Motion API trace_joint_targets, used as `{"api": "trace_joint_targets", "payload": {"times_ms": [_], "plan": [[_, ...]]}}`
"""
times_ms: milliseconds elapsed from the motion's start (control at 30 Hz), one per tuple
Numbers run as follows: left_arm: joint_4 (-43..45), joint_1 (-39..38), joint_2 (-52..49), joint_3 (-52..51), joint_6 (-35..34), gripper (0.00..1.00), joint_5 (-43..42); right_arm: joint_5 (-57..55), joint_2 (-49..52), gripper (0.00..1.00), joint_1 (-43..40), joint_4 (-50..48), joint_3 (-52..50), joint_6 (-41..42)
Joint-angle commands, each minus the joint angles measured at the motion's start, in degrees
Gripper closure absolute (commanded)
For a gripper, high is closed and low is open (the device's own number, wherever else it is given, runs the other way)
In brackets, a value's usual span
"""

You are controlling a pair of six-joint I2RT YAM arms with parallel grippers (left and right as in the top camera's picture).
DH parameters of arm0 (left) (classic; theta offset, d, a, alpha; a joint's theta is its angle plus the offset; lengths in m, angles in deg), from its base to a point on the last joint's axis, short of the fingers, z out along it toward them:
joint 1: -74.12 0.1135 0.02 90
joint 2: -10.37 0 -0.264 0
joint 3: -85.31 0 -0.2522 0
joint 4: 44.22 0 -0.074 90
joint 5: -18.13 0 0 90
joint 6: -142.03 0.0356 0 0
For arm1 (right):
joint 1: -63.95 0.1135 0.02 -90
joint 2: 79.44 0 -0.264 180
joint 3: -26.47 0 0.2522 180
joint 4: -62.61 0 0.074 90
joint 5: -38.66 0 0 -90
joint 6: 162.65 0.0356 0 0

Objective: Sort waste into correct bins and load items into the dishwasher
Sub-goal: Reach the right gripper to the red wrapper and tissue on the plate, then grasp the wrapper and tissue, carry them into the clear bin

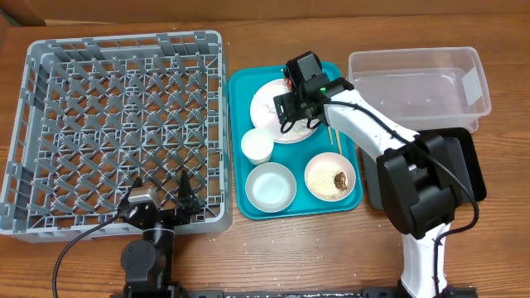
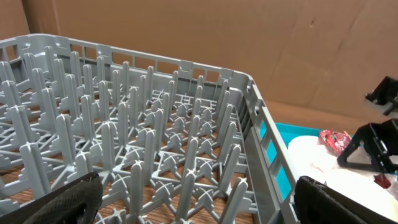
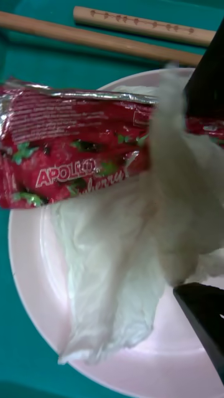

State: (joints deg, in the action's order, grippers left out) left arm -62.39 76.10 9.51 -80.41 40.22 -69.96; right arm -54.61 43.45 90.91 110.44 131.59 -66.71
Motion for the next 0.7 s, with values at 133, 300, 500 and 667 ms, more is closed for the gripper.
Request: {"api": "trace_joint_targets", "payload": {"times_ms": [133,300,500,667], "plan": [[0.2,0.2,0.5,-0.2,1.1,0.00,-0.1,-1.2,1.5,0.15,1.0,-1.3,-1.2,0.3],[0.2,0.2,0.5,-0.2,1.1,0.00,-0.1,-1.2,2.3,0.22,1.1,-0.9,-2.2,1.8],[0.2,0.2,0.5,-0.2,1.1,0.00,-0.1,-1.2,3.9,0.57,1.0,-0.6,-2.2,2.8],[0.2,0.2,0.5,-0.2,1.1,0.00,-0.1,-1.2,3.7,0.96,1.0,-0.2,-1.9,3.1]]}}
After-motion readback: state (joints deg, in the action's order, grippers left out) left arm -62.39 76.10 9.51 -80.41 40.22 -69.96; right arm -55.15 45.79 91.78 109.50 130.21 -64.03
